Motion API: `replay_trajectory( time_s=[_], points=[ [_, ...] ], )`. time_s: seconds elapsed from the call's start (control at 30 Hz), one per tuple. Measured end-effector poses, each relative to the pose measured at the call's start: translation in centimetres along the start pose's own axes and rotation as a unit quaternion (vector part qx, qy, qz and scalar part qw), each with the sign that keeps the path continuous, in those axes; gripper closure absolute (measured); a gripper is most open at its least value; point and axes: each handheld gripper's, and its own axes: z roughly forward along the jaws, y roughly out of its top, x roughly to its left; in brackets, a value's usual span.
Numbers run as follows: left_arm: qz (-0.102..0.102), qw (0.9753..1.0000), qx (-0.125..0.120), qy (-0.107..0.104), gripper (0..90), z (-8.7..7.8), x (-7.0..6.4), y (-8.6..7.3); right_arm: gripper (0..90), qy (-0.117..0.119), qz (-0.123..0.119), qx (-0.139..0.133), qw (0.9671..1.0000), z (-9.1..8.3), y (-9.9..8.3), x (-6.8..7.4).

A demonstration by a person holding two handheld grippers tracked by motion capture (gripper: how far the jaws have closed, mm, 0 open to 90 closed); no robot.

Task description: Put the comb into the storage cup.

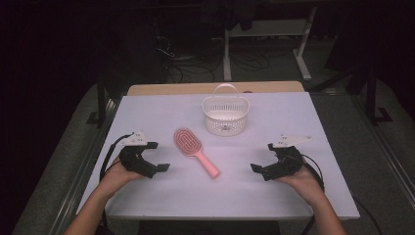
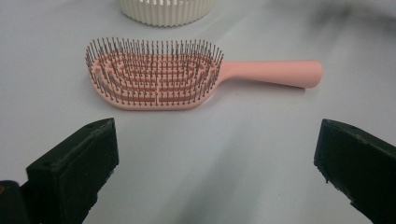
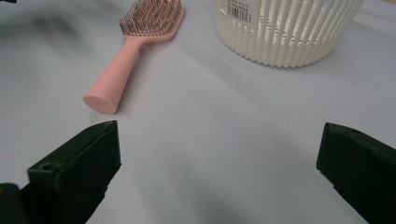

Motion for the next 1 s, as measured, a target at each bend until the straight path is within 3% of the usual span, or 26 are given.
replay_trajectory(
  time_s=[1.0],
  points=[
    [-0.012,0.9997,-0.021,-0.007,0.0,0.0,0.3,1.1,0.0,0.01,0.007,-0.01,0.9999,0.2,-0.1,-0.1]
  ],
)
